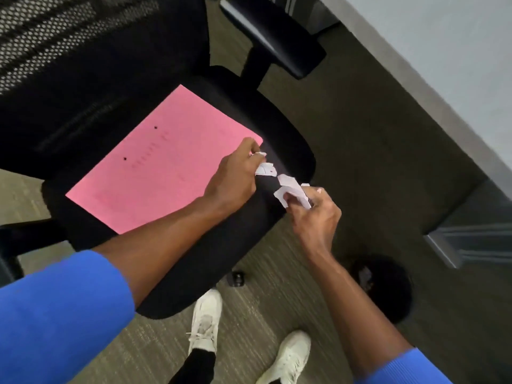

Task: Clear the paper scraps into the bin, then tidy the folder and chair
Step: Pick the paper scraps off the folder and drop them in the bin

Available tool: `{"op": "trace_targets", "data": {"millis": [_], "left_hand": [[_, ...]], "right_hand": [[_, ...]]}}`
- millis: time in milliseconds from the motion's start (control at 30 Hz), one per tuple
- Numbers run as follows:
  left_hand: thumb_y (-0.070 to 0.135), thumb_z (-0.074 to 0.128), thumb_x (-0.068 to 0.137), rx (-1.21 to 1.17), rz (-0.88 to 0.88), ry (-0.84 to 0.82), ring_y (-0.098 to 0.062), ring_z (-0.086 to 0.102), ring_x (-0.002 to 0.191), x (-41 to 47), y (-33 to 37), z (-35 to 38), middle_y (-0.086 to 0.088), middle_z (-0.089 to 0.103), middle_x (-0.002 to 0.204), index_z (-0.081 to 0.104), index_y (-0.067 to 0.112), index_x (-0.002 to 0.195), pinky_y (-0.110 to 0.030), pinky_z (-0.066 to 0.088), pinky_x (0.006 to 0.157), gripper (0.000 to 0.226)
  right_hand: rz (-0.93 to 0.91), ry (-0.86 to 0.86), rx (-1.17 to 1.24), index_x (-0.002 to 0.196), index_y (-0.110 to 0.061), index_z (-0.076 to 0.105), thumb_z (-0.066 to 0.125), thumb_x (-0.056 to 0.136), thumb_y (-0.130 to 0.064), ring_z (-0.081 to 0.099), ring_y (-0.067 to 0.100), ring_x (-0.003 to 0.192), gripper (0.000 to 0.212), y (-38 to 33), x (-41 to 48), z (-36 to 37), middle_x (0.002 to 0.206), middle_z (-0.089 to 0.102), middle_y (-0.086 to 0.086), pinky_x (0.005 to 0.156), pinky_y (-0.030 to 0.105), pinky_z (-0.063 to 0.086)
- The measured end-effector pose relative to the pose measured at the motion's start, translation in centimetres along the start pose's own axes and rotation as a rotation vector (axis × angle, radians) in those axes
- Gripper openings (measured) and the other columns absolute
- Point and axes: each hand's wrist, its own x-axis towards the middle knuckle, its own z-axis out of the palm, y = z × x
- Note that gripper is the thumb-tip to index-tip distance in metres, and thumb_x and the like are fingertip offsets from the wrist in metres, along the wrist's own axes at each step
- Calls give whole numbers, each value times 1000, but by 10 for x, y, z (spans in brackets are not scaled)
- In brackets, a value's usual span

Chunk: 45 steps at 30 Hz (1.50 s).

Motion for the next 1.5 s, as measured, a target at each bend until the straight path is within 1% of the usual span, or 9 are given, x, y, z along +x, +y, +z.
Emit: {"op": "trace_targets", "data": {"millis": [300, 400, 533, 767, 1000, 1133, 1267, 1367, 1500], "left_hand": [[-4, 67, 96, -21, 131, -190, -26, 70, 84, -44, 110, 130, -6, 60, 118, 77, 5, 119, -36, 62, 74, 27], [-6, 67, 93, -1, 91, -273, -33, 73, 91, -54, 145, 172, -14, 67, 115, 78, 2, 109, -41, 63, 80, 22], [5, 67, 98, 17, 32, -391, -27, 75, 108, -68, 186, 231, -15, 72, 122, 76, 4, 120, -30, 62, 93, 23], [22, 71, 98, -163, -139, -467, -35, 73, 119, -84, 251, 324, -19, 75, 129, 78, 3, 122, -35, 52, 99, 31], [15, 63, 101, -259, -151, -547, -30, 67, 133, -119, 281, 414, -14, 76, 135, 75, 7, 131, -35, 47, 111, 33], [21, 68, 99, -250, -176, -548, -29, 63, 139, -120, 284, 442, -12, 72, 142, 70, 11, 141, -34, 41, 119, 43], [41, 58, 93, -252, -254, -595, -32, 67, 130, -113, 284, 450, -16, 75, 133, 73, 6, 127, -38, 48, 110, 52], [25, 68, 100, -230, -221, -623, -34, 68, 128, -110, 279, 452, -15, 74, 134, 70, 7, 132, -38, 53, 104, 37], [19, 69, 100, -234, -223, -658, -38, 64, 134, -107, 272, 447, -20, 68, 142, 63, 0, 140, -47, 54, 108, 44]], "right_hand": [[423, 16, -101, 107, -17, 83, 81, 86, -28, 75, 26, 86, 23, 147, -42, -117, 94, 82, 8, 74, 32, 55], [404, 29, -28, 92, -26, 82, 80, 87, -24, 76, 18, 84, 6, 191, -52, -147, 81, 79, -11, 74, 15, 51], [508, -10, -91, 104, -16, 81, 82, 86, -28, 76, 33, 96, 22, 246, -52, -180, 101, 81, 11, 91, 46, 60], [507, 57, -59, 107, 4, 80, 81, 82, 3, 70, 21, 91, 24, 335, -50, -215, 105, 80, 23, 73, 14, 51], [562, -58, -211, 107, 2, 80, 84, 84, -14, 76, 34, 102, 28, 402, -41, -235, 107, 80, 22, 86, 36, 57], [557, -107, -42, 110, -8, 80, 83, 84, -4, 74, 26, 99, 26, 421, -40, -241, 106, 82, 10, 70, 0, 45], [641, -231, 181, 106, -35, 75, 71, 91, -1, 76, 30, 105, 37, 426, -39, -241, 101, 81, -7, 96, 48, 64], [631, -202, 178, 105, -53, 76, 69, 83, -10, 80, 24, 98, 48, 426, -41, -238, 111, 79, 0, 89, 51, 66], [642, -235, 158, 131, -35, 71, 72, 86, -9, 79, 28, 100, 51, 429, -44, -236, 117, 78, 4, 89, 51, 66]]}}
